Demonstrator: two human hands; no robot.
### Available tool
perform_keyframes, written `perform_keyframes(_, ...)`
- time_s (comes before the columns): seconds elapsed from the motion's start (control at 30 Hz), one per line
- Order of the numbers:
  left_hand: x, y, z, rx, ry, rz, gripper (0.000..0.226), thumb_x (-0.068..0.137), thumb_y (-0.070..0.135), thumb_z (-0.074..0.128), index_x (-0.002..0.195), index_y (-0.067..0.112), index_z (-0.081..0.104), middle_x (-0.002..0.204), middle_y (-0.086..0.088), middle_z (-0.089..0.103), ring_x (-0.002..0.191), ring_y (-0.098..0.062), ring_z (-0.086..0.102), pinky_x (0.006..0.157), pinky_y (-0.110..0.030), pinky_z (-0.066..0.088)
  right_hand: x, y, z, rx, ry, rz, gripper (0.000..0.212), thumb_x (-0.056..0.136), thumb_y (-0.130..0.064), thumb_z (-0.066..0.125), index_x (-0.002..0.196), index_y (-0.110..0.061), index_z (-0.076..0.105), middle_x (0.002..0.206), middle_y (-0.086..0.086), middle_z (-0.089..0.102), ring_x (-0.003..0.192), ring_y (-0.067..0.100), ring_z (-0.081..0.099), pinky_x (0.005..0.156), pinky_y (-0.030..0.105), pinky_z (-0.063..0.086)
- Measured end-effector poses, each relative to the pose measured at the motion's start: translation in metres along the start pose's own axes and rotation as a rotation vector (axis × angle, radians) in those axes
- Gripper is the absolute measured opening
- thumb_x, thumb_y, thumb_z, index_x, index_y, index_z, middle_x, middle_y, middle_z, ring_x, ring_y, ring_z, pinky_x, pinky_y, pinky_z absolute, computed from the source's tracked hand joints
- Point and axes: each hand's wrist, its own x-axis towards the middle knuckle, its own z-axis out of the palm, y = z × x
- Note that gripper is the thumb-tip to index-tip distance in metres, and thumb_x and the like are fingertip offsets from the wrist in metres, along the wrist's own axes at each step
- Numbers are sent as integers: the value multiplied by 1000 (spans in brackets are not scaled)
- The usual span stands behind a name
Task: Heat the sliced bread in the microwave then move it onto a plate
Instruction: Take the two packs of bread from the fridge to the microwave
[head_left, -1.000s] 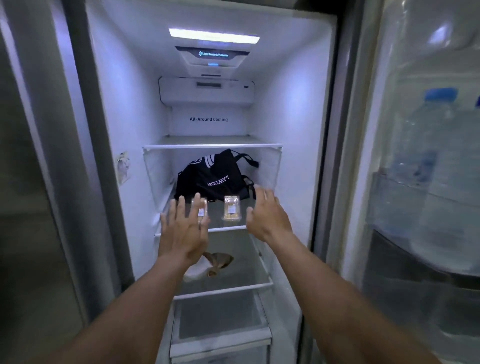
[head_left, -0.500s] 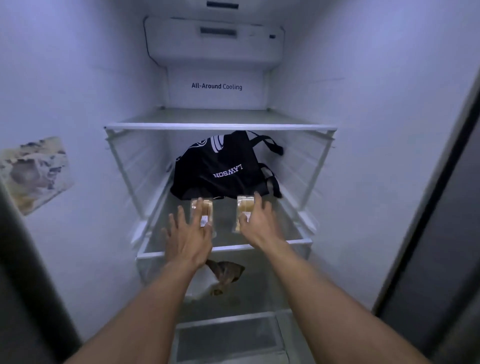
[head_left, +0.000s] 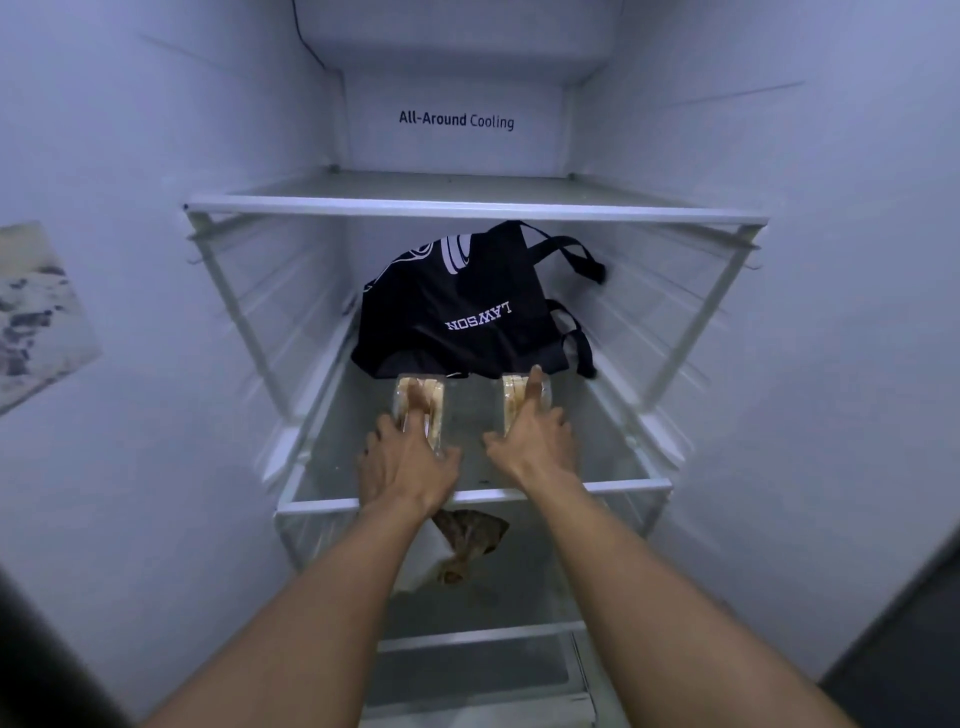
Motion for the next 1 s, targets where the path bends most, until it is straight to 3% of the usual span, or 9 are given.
perform_keyframes(0.23,6,2,7,110,38,25,84,85,54,53,153,32,7,128,-19,46,112,-36,51,96,-44,40,6,4,-3,-41,7,-2,114,84,-46,74,158,-27,-11,140,26,48,128,42,48,108,49,39)
perform_keyframes(0.4,1,5,7,74,76,-12,77,85,53,55,149,28,21,123,-17,45,110,-36,49,96,-43,41,0,8,-6,-15,39,-16,111,84,-44,75,158,-30,-7,138,24,48,126,41,48,105,48,41)
perform_keyframes(0.6,-15,7,-8,46,105,-17,86,85,52,56,154,33,7,124,-16,45,108,-34,49,94,-43,43,-16,9,-29,1,73,-40,109,81,-46,76,157,-31,-2,140,23,45,125,40,49,102,48,43)
perform_keyframes(1.0,-102,19,-87,-15,186,78,87,86,51,50,155,33,1,126,-19,45,103,-33,49,91,-43,43,-133,1,-111,-53,154,-23,107,81,-42,72,156,-34,-4,143,25,40,126,43,45,96,51,46)
